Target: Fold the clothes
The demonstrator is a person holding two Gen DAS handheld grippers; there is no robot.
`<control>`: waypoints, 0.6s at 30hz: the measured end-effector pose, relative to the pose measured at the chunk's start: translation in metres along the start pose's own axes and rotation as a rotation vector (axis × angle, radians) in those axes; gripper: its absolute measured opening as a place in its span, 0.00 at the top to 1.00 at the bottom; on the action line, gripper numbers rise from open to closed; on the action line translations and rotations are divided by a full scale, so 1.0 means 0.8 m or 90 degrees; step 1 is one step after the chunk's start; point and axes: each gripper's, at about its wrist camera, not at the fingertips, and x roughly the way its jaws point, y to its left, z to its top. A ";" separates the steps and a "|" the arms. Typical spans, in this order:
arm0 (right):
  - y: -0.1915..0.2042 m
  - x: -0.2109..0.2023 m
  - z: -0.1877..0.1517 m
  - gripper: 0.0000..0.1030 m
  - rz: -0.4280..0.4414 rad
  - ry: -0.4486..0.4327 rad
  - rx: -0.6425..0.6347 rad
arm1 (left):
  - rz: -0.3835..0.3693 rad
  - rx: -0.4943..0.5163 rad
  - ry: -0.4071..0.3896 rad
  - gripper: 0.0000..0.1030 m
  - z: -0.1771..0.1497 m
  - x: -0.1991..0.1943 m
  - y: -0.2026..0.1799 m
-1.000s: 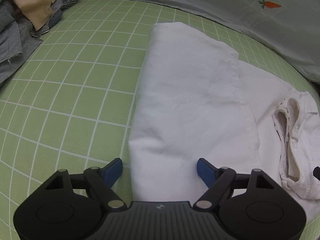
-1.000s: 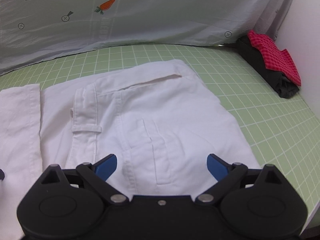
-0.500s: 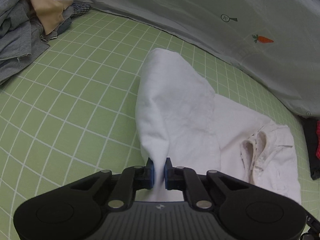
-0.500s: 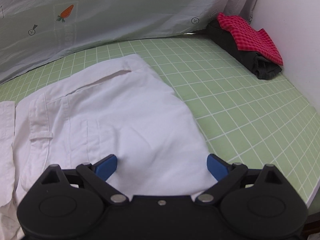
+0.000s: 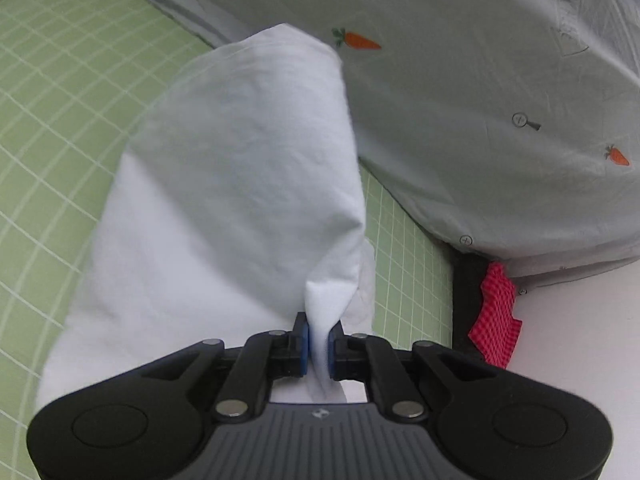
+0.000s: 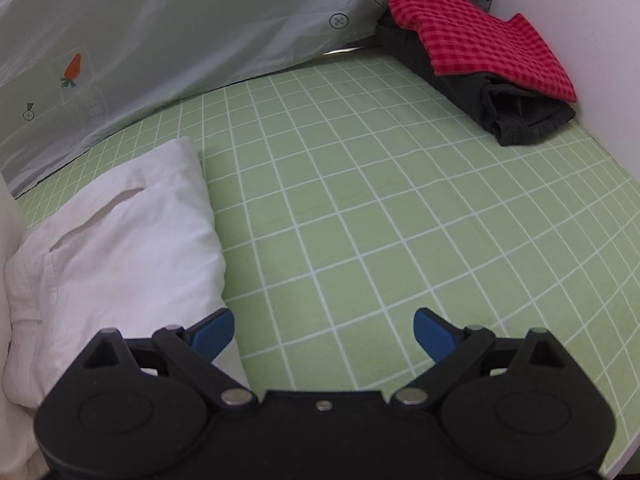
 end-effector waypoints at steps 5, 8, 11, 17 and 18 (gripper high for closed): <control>-0.008 0.013 0.007 0.06 0.013 0.007 0.015 | 0.015 -0.151 0.115 0.85 -0.006 0.095 0.051; -0.002 0.017 0.021 0.06 0.017 -0.012 0.012 | -0.022 -0.237 0.151 0.85 0.004 0.108 0.076; 0.009 0.016 0.032 0.06 0.011 -0.027 0.009 | -0.037 -0.239 0.156 0.84 0.007 0.106 0.077; 0.042 -0.006 0.019 0.06 0.020 -0.035 -0.041 | -0.078 -0.226 0.140 0.50 0.006 0.082 0.056; 0.047 -0.012 0.016 0.06 0.021 -0.038 -0.049 | -0.093 -0.226 0.137 0.33 0.005 0.075 0.051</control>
